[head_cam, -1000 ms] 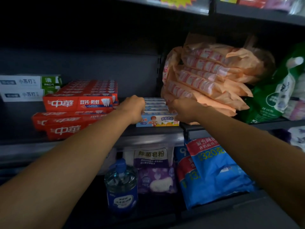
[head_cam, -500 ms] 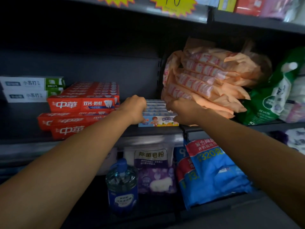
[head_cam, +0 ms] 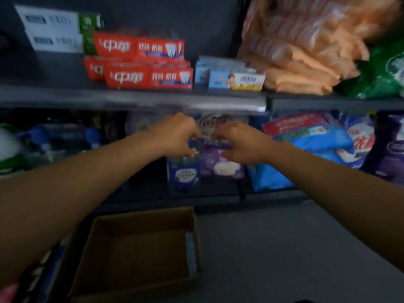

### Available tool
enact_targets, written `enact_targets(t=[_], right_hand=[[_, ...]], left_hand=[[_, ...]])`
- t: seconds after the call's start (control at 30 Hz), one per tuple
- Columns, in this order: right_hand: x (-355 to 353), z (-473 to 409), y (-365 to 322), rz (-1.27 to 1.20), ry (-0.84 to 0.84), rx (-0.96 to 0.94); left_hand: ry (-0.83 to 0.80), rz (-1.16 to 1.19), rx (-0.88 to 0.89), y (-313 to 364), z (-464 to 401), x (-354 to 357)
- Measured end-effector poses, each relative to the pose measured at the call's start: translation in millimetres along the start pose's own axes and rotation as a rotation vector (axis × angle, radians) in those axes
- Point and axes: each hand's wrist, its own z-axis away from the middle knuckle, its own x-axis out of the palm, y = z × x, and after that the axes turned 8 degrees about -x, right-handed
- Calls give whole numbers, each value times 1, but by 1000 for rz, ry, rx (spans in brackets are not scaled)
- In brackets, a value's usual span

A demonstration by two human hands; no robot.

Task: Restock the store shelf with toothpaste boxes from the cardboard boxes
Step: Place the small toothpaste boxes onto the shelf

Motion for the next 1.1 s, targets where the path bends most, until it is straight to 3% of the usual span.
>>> enact_targets(t=[0.27,0.6,0.9,1.1], right_hand=[[131,23,-45,-129,-256,-127],[202,-1,-64,-167,-362,-250],[220,3,-48,-199,-331,-156],[224,17,-41,-225,-317,-64]], left_hand=[[-369,59,76,-3,56,151],[-541,205,48,-27,83,257],[-580,81,371,-21,47,338],[-584,-3,445,-22,45,371]])
